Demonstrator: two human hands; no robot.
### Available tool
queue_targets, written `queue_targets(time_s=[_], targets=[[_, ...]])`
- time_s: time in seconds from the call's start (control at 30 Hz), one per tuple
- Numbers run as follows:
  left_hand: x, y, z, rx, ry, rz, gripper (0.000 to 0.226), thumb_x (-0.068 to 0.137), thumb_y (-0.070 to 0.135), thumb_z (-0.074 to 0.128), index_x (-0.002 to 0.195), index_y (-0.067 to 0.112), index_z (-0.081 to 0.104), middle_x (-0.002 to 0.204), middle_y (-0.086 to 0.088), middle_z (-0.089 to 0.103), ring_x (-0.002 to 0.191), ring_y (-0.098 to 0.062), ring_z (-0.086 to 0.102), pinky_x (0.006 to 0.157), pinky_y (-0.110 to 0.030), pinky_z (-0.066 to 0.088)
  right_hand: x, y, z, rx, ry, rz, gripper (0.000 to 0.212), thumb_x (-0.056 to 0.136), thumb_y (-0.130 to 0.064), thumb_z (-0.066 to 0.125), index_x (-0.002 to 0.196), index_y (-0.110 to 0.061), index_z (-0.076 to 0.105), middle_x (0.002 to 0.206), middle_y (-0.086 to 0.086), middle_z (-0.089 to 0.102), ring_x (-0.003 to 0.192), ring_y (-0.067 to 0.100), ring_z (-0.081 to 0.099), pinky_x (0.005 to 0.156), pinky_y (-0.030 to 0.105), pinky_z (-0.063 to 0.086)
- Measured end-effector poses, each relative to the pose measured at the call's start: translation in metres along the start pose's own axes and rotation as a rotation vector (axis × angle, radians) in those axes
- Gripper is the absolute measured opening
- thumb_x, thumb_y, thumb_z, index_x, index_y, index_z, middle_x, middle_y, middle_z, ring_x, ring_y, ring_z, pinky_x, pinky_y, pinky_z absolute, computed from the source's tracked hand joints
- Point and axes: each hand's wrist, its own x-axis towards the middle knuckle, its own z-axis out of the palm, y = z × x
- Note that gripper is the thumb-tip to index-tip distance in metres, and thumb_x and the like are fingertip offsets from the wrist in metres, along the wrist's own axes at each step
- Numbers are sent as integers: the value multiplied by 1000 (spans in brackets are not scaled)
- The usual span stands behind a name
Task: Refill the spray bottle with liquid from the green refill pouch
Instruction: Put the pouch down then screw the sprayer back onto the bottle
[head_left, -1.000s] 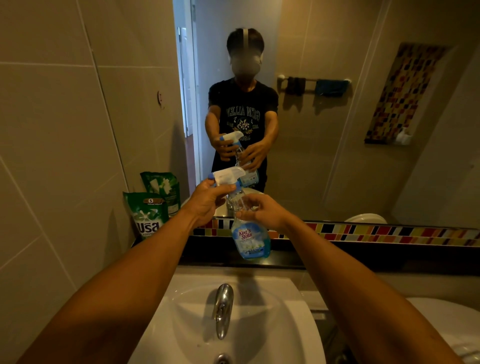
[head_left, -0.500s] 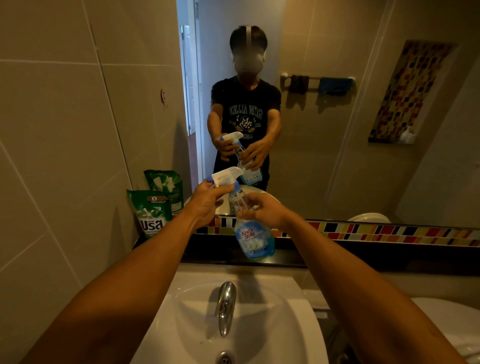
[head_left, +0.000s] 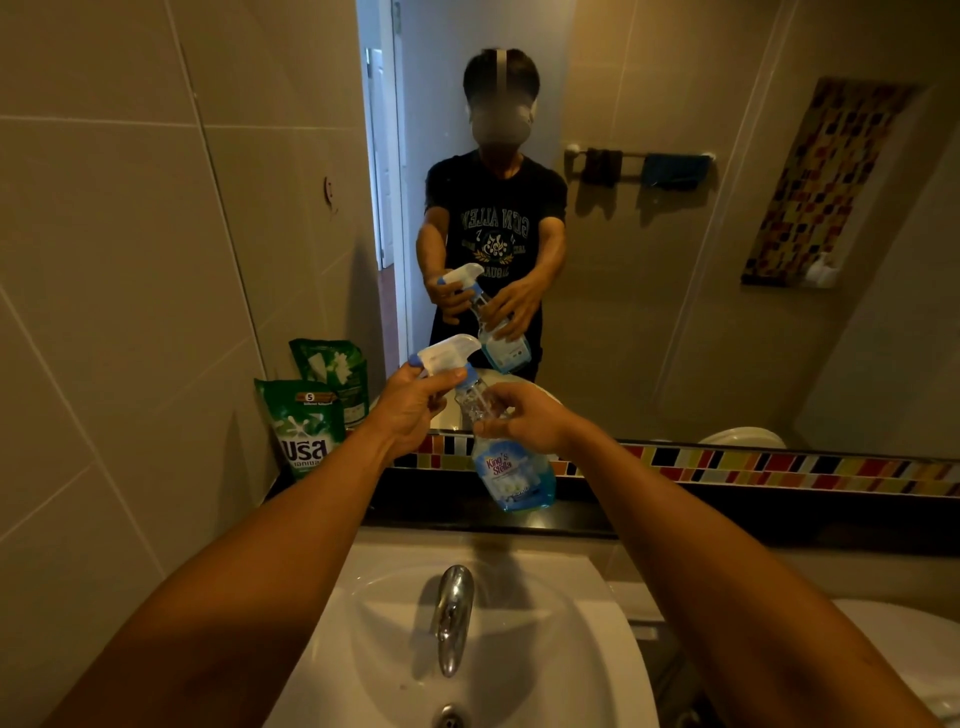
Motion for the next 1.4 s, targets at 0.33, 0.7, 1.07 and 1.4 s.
queue_targets(time_s=[0.33,0.7,1.07,1.4], targets=[[2,3,5,8,27,91,84,56,15,93,132,-1,60,109,-14,72,93,-20,70,71,-26,57,4,-7,0,3,-8,-24,25,91,-24,78,113,-22,68,107,4,73,101,23,70,94,46,59],[-4,1,-3,20,-23,59,66,66,9,81,128,-1,61,110,-11,71,101,-21,69,73,-23,58,-1,-5,0,-36,-36,-6,31,91,-27,78,117,-12,69,109,10,73,100,26,71,90,42,60],[-4,1,-7,39,-63,44,65,72,6,78,133,-3,57,121,-16,66,114,-25,64,81,-24,58,-3,-2,0,106,-81,48,31,91,-24,79,119,-14,71,112,4,75,103,22,72,96,43,59],[-3,-10,5,170,37,111,47,80,10,80,122,14,60,100,4,74,92,-11,67,75,-27,50,-3,4,0,125,-51,64,36,93,-23,76,127,-13,66,117,8,71,105,24,69,90,35,57]])
